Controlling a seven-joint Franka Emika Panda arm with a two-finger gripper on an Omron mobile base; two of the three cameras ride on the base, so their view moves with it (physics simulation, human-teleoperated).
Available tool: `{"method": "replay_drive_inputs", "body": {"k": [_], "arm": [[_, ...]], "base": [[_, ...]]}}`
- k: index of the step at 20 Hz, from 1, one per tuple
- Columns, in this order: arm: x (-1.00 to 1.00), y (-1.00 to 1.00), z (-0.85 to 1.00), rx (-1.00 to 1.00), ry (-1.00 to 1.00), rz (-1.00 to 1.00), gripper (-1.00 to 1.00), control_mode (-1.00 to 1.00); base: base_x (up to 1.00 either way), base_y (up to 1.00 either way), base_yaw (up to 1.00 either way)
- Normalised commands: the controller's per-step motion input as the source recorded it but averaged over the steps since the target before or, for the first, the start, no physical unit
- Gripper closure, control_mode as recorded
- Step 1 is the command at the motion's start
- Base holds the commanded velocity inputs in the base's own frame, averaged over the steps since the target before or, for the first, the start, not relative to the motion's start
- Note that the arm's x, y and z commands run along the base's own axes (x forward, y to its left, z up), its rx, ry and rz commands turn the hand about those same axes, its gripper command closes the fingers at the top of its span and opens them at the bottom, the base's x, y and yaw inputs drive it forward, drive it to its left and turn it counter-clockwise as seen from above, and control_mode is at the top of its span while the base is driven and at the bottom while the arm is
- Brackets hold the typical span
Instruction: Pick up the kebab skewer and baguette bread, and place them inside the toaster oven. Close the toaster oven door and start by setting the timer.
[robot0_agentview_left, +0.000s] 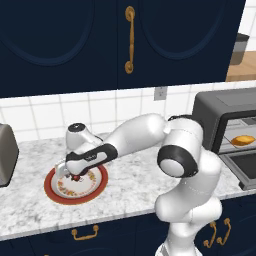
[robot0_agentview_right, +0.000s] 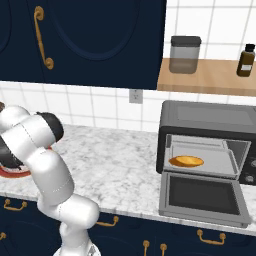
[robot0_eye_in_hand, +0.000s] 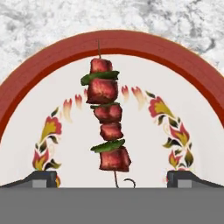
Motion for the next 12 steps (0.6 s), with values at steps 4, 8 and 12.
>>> {"method": "replay_drive_inputs", "body": {"k": [4, 8, 12], "arm": [[0.28, 0.10, -0.19, -0.01, 0.00, 0.01, -1.00, -1.00], [0.09, 0.10, -0.51, -0.01, 0.00, 0.00, -1.00, -1.00], [0.10, 0.20, -0.42, -0.01, 0.00, 0.00, -1.00, -1.00]], "base": [[0.00, 0.00, 0.00], [0.00, 0.00, 0.00], [0.00, 0.00, 0.00]]}}
